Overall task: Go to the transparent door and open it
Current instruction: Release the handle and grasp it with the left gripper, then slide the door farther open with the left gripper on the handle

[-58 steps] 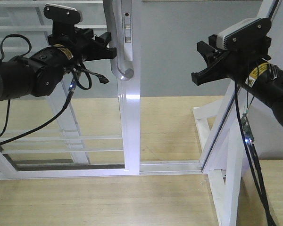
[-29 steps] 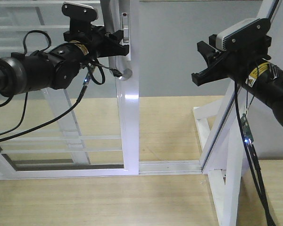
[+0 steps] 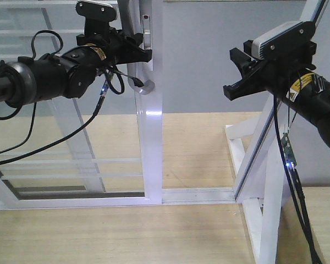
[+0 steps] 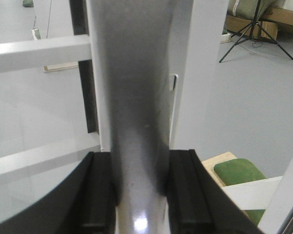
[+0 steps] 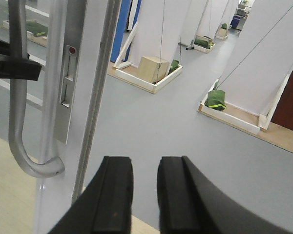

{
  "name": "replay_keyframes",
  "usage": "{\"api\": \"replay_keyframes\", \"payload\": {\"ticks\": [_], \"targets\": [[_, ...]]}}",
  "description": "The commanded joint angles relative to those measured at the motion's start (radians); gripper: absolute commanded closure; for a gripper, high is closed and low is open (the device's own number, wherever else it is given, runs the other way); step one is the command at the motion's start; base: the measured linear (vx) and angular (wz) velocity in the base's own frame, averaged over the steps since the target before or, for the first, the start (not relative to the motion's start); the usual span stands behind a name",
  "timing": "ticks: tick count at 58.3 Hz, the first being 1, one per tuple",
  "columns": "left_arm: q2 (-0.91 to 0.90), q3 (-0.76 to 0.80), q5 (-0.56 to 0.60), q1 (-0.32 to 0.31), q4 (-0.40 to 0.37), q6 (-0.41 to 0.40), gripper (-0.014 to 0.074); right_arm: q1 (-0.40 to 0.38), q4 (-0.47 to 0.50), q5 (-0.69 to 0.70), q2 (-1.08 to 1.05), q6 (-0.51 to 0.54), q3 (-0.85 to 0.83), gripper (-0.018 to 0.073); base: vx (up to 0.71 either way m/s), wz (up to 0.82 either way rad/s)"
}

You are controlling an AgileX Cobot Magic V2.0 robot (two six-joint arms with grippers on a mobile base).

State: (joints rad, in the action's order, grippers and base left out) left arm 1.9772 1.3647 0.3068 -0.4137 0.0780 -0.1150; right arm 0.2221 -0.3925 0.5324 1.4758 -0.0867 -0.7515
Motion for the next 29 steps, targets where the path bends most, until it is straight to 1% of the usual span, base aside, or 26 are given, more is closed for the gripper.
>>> {"api": "replay_keyframes", "payload": {"ticks": [1,8,16,21,29], "targets": [[-0.061,0.034,0.018,-0.004,-0.006,-0.003,0.0522,-0.004,0.014,0.077,-0.038,0.008,-0.028,0.0316,0.00,0.00],[-0.063,0.034,-0.021,-0.003,-0.005,0.007,0.0514,-0.004,0.014,0.077,-0.038,0.008,-0.028,0.0316,0.00,0.00],[-0.071,0.030,-0.035,-0.002,-0.005,0.046,0.0464,-0.004,0.014,0.076,-0.038,0.008,-0.028,0.0316,0.00,0.00],[-0.080,0.030,-0.037,0.006,-0.005,0.049,0.0435,-0.004,0.014,0.076,-0.038,0.008,-0.028,0.0316,0.00,0.00],[-0.095,0.030,-0.046,0.025,-0.006,0.049,0.0429,-0.004,0.014,0.074,-0.036,0.004,-0.028,0.0316,0.00,0.00]]}}
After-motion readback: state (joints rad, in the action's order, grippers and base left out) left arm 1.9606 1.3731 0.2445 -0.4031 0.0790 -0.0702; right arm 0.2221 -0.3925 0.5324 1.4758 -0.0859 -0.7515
